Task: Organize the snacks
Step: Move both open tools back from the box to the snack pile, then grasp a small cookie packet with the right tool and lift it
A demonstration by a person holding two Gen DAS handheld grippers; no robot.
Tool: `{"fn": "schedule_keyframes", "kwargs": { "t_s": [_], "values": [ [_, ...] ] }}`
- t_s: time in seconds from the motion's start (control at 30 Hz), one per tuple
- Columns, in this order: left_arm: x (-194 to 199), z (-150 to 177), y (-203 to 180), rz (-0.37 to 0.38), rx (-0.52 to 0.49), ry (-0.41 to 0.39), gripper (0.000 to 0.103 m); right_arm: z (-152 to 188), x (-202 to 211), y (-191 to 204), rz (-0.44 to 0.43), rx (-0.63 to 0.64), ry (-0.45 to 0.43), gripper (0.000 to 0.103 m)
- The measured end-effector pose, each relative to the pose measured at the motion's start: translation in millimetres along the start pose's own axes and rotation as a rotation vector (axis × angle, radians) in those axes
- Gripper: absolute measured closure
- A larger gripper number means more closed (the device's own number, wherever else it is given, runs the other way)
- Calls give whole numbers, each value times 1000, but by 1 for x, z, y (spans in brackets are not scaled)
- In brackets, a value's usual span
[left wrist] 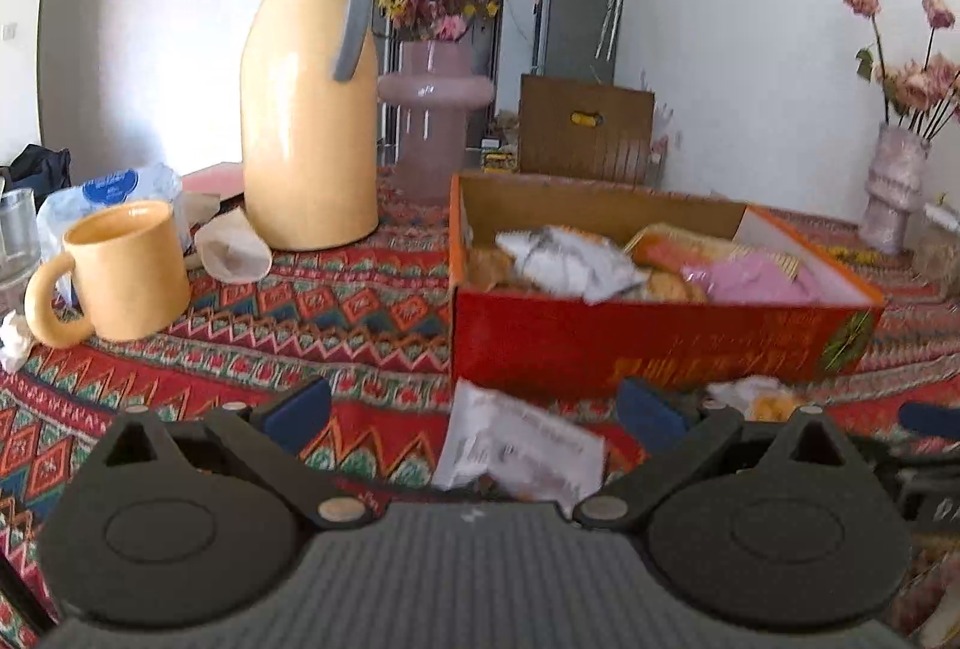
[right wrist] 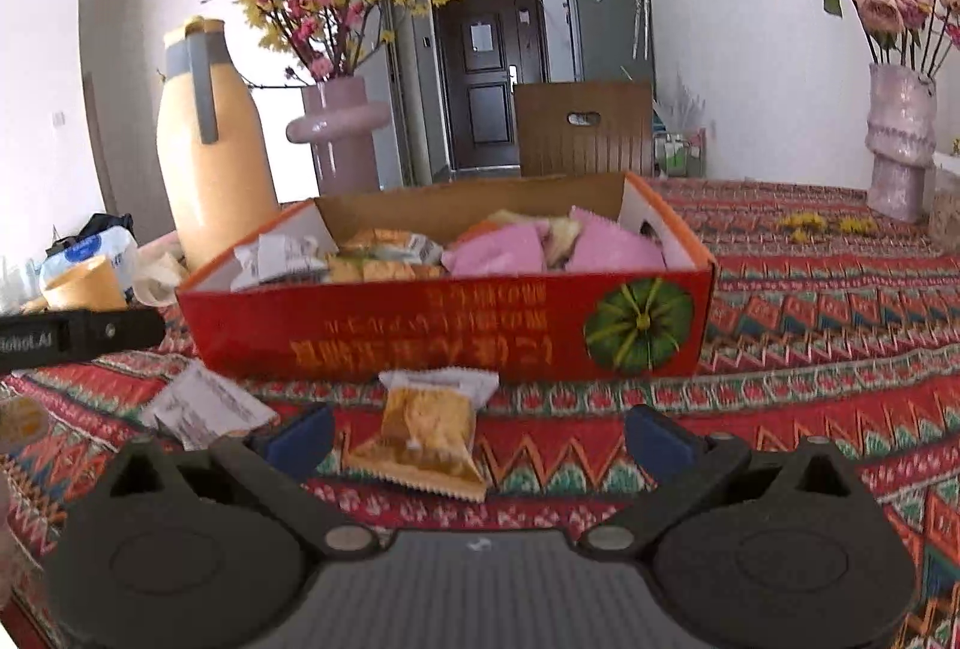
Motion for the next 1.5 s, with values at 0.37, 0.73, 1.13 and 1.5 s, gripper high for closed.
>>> {"fn": "schedule_keyframes", "kwargs": {
  "t_s": [0.37,0.73,1.13,1.5],
  "values": [
    [-1,8,1,7,17,-6,0,4,-1,-2,-21,-32,5,0],
    [-4,11,1,26,35,9,0,8,-9,1,-27,-26,60,0],
    [-5,12,1,37,47,19,0,-4,-51,18,4,26,151,13],
    [-5,13,0,50,55,21,0,12,-62,24,2,74,187,64]
  ]
}}
Point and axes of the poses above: each gripper's, at about its wrist camera, not at the fingertips, and x roughly against the way its jaws point, y to its left, z to its underside, the point moved 10 cm from there along -x, roughly the way its jaws point, and after that the axes turned 13 degrees about -y, right-handed, at the moved point
